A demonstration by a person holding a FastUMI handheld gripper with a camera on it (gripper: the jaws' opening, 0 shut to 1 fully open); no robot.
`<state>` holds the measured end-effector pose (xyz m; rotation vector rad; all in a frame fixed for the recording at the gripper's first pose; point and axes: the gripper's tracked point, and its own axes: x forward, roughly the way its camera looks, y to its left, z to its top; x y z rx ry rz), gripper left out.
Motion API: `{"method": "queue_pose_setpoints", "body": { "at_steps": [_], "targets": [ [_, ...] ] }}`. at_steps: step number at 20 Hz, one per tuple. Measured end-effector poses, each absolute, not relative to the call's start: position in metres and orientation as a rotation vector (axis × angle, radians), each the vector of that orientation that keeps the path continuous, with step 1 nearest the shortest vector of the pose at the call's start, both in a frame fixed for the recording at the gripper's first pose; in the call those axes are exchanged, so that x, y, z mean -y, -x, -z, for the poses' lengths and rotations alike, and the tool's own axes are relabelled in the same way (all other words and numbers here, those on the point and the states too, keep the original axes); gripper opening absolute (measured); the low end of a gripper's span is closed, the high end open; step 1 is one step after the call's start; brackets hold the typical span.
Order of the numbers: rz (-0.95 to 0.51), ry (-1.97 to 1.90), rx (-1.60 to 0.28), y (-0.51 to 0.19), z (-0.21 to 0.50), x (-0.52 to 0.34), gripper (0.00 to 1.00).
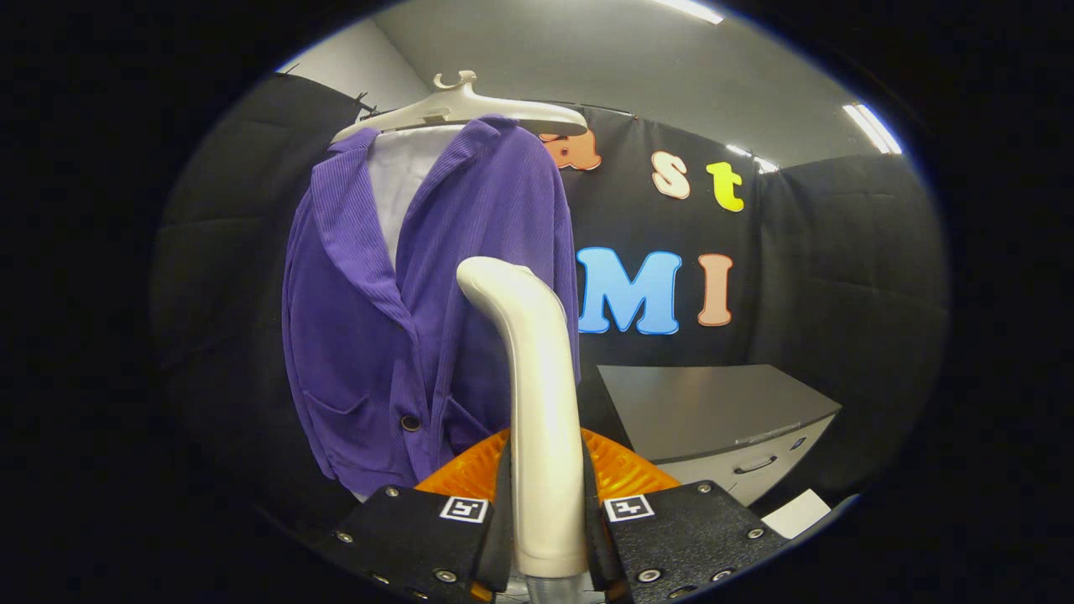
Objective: Iron the clothes twice with a garment steamer, once on the left side and once on the right side.
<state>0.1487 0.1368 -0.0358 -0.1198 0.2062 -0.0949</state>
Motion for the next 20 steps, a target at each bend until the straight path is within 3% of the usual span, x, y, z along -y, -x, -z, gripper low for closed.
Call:
{"method": "queue_pose_setpoints", "body": {
  "at_steps": [20],
  "targets": [
    [0.118, 0.16, -0.44, -0.13, 0.165, -0.13, 0.36]
  ]
}}
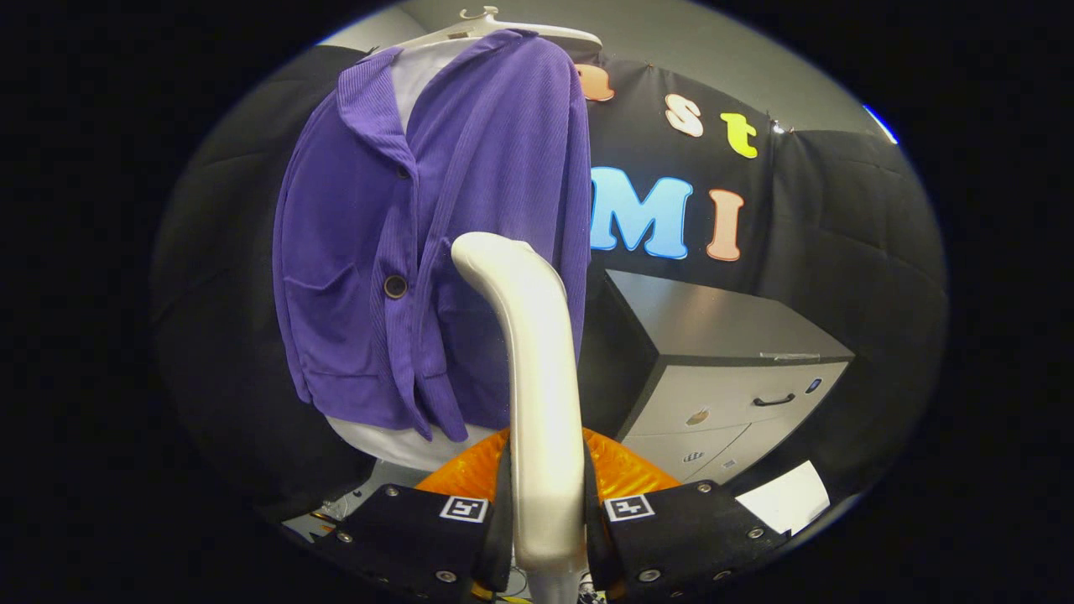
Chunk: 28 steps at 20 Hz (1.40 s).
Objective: Iron the clothes twice with a garment steamer, once on the left side and once on the right side.
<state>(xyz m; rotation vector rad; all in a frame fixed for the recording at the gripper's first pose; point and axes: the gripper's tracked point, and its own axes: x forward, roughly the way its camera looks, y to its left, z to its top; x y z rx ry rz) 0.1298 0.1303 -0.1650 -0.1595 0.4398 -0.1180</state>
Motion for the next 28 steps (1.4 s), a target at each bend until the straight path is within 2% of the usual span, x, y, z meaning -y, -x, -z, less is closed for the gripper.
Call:
{"method": "queue_pose_setpoints", "body": {
  "at_steps": [19, 28],
  "targets": [
    [0.077, 0.177, -0.665, -0.094, 0.26, -0.138, 0.36],
    [0.022, 0.171, -0.792, -0.055, 0.303, -0.142, 0.36]
  ]
}}
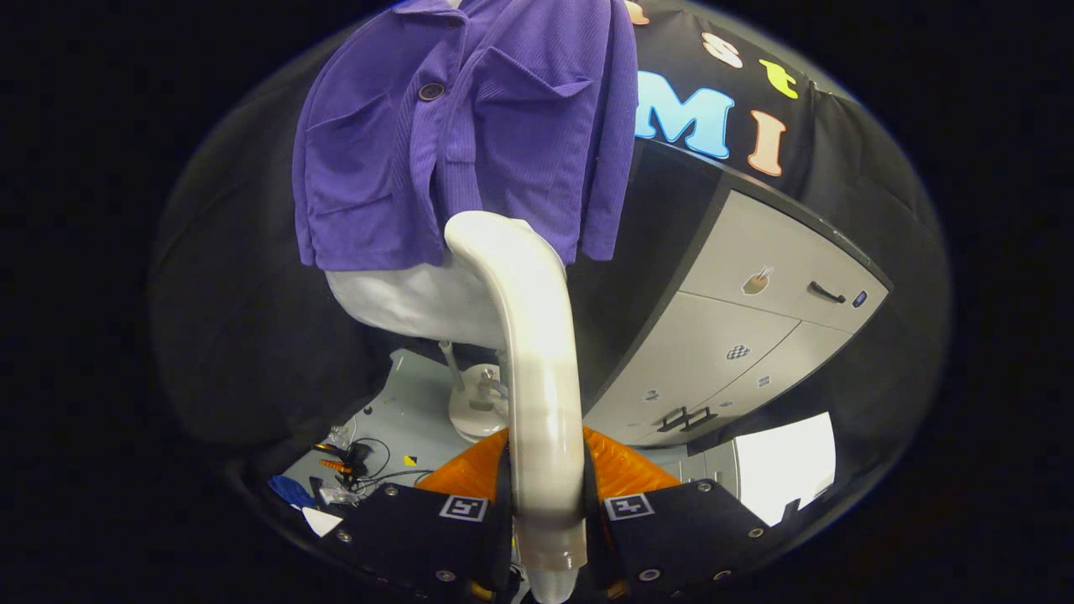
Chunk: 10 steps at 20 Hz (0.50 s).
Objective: Iron the clothes twice with a garment steamer, once on the left side and once on the right side.
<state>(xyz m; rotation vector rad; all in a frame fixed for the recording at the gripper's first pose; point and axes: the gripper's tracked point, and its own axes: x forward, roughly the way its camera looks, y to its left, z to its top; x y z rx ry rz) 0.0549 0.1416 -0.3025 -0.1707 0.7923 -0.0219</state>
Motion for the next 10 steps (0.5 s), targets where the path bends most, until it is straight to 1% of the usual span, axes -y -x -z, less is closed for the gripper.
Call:
{"method": "queue_pose_setpoints", "body": {
  "at_steps": [5, 10],
  "targets": [
    [-0.027, 0.171, -0.832, -0.026, 0.303, -0.144, 0.36],
    [-0.038, 0.14, -0.818, 0.001, 0.271, -0.132, 0.36]
  ]
}}
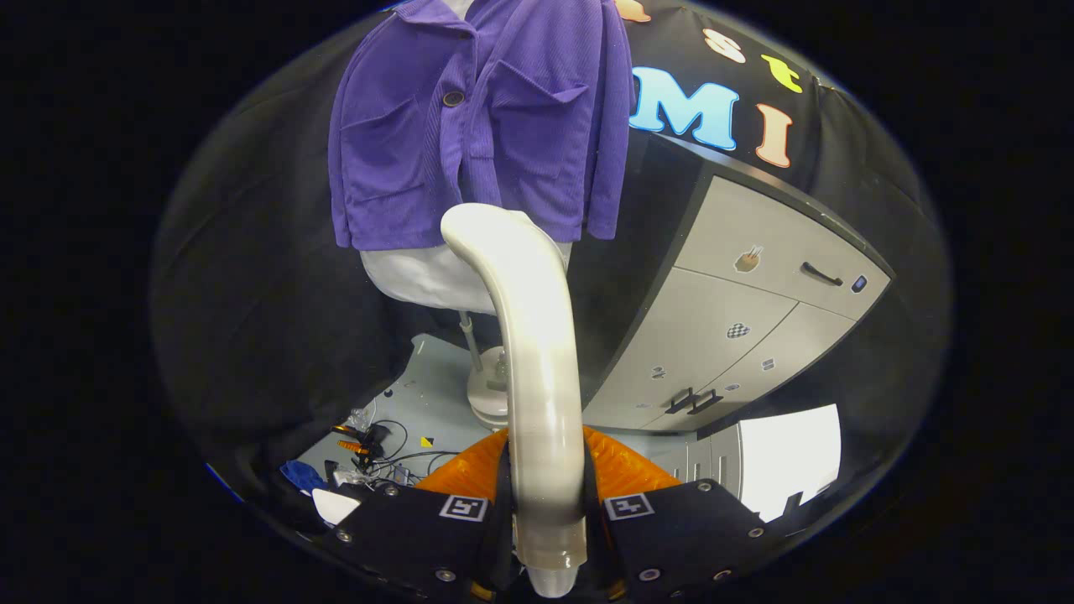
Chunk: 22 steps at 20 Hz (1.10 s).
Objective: Iron the clothes twice with a garment steamer, once on the left side and once on the right side.
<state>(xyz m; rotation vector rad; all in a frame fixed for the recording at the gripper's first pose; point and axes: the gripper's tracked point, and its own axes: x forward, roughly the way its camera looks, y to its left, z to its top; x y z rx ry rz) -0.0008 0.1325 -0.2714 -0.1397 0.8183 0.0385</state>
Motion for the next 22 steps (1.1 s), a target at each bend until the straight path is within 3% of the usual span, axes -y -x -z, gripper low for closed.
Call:
{"method": "queue_pose_setpoints", "body": {
  "at_steps": [10, 22],
  "targets": [
    [-0.078, 0.084, -0.668, 0.002, 0.183, -0.129, 0.36],
    [-0.236, 0.111, -0.422, -0.048, 0.059, -0.203, 0.36]
  ]
}}
